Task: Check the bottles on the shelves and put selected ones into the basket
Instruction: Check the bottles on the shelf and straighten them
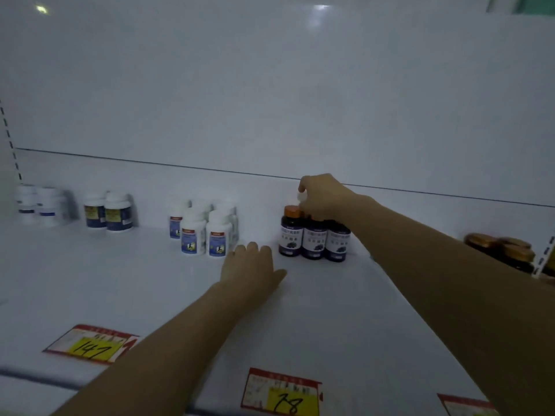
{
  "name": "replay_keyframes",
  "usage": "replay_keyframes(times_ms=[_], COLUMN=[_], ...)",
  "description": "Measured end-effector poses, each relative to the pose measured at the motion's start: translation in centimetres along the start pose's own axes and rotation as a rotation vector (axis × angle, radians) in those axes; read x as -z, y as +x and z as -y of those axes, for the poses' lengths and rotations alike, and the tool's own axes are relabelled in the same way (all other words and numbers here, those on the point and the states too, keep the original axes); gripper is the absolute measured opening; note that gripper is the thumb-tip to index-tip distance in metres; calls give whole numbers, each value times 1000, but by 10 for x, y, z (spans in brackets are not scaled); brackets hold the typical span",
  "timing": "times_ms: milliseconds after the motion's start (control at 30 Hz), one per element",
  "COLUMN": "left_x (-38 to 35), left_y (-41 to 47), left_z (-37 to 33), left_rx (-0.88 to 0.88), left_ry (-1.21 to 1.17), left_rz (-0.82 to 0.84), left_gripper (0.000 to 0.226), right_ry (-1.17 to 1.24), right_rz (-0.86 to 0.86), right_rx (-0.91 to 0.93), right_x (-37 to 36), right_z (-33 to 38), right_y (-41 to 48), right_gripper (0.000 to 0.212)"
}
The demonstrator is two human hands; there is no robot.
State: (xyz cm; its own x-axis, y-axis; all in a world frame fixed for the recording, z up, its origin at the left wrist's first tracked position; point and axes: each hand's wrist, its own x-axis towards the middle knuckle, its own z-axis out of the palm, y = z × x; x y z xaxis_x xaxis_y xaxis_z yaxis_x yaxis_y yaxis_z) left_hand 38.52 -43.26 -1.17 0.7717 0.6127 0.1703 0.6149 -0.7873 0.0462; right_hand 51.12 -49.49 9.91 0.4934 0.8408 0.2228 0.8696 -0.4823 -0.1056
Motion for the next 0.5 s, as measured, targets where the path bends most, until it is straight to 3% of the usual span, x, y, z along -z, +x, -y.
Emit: replay_keyframes(times_ms=[200, 367, 500], left_x=[-33, -35, -35], left_y=[5, 5, 5], left_z=[14, 13, 14], left_rx=[69, 70, 68], left_ry=[-79, -65, -64], left_rz=[117, 197, 212], left_gripper=[74, 77, 76], right_ry=[-69, -256, -226], right_rz=[30, 80, 100], right_rx=[53, 31, -33], right_x=[-28, -58, -55], right_z=[11, 13, 15], right_y=[41, 53, 51], right_gripper=[36, 34, 33])
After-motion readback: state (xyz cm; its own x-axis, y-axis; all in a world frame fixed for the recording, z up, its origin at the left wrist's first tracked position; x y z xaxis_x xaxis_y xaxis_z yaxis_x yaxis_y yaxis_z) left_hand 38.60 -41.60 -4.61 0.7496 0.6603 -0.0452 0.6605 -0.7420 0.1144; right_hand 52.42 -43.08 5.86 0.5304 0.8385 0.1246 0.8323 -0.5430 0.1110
